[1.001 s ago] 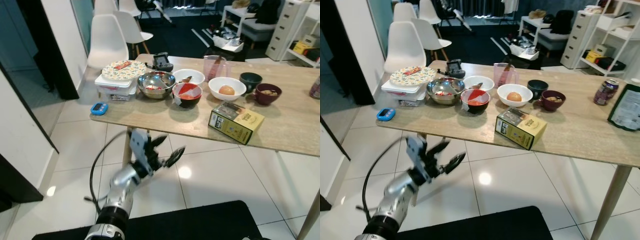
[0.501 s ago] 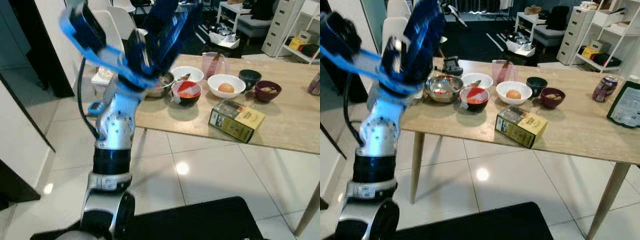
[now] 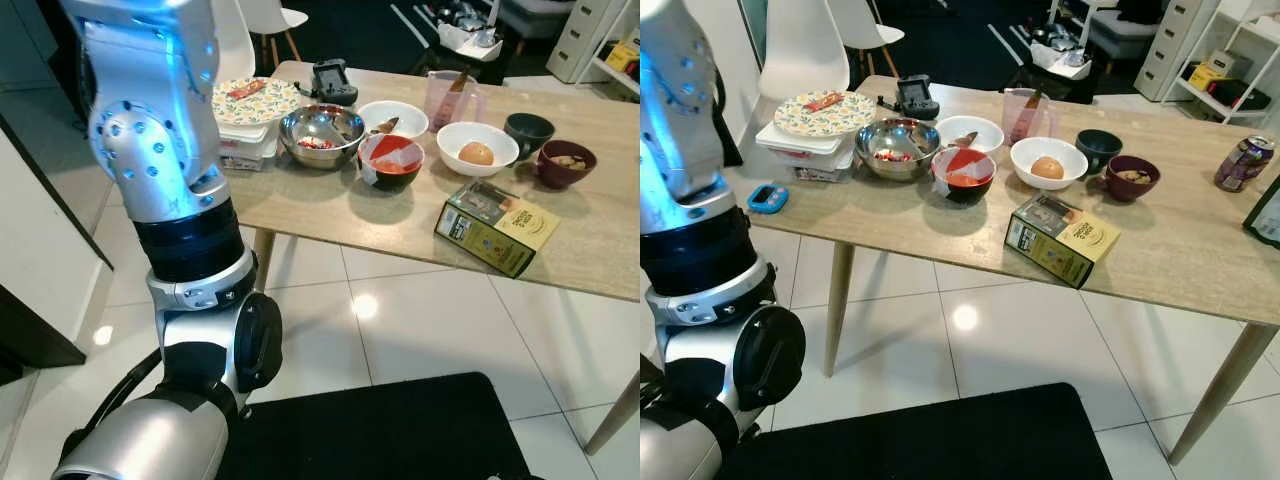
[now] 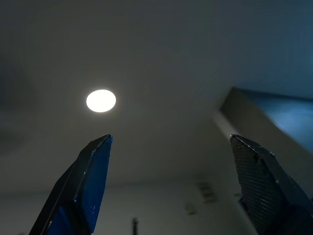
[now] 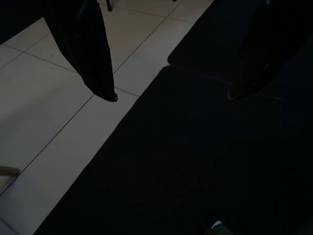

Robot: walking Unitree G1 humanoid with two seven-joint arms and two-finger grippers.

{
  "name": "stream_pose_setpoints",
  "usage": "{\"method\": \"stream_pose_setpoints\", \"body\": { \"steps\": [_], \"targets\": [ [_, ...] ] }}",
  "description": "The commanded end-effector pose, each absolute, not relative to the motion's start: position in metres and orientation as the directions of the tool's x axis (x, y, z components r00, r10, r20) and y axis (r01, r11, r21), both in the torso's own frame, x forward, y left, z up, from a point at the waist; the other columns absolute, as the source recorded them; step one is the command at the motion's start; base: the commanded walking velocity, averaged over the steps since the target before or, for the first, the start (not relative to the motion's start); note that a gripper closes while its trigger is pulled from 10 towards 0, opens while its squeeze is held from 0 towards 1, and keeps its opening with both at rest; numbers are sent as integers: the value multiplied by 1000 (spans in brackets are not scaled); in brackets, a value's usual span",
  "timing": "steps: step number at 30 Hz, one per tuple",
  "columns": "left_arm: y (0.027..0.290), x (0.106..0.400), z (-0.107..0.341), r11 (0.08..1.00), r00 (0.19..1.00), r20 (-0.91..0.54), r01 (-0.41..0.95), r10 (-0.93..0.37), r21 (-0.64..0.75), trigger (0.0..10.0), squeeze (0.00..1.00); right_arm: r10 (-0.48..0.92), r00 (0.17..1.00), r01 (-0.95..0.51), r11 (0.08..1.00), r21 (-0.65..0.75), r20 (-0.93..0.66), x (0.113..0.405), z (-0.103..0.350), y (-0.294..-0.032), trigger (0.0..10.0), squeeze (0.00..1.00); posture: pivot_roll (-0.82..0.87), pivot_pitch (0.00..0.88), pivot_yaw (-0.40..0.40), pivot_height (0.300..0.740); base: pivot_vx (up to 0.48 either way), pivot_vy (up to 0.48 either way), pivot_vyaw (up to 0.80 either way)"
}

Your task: Restocking fridge

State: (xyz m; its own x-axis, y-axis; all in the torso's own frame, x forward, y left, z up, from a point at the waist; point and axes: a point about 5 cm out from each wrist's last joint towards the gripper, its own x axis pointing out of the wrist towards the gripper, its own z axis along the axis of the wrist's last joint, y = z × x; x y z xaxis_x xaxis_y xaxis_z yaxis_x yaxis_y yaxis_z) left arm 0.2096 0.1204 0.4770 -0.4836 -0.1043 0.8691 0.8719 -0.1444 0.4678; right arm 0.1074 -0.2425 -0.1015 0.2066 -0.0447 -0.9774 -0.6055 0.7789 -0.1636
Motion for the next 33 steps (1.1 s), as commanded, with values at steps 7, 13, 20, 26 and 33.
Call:
{"method": "stream_pose_setpoints", "body": {
  "steps": [7,13,20,26,33],
  "targets": [
    [128,206,481,-173,-470,878,876,-88,451,10000,0,-57,187,-595,787,-159,-981,99,-102,-248,10000,0,-6,104,-41,740,0,0,0],
    [126,197,486,-217,-493,867,856,-72,469,10000,0,-56,192,-591,790,-161,-980,100,-102,-248,10000,0,0,103,-37,740,0,0,0],
    [141,212,468,-185,-421,903,897,-81,402,10000,0,-54,198,-584,795,-162,-979,102,-102,-248,10000,0,-8,91,-37,740,0,0,0],
    [145,248,407,-64,-191,945,982,-267,180,10000,0,-50,199,-575,803,-158,-979,102,-102,-246,10000,0,-14,80,-31,740,0,0,0],
    [117,258,320,-67,-25,815,998,-579,-17,10000,0,-48,198,-568,808,-154,-979,102,-102,-246,10000,0,-16,63,-27,740,0,0,0]
  ]
}}
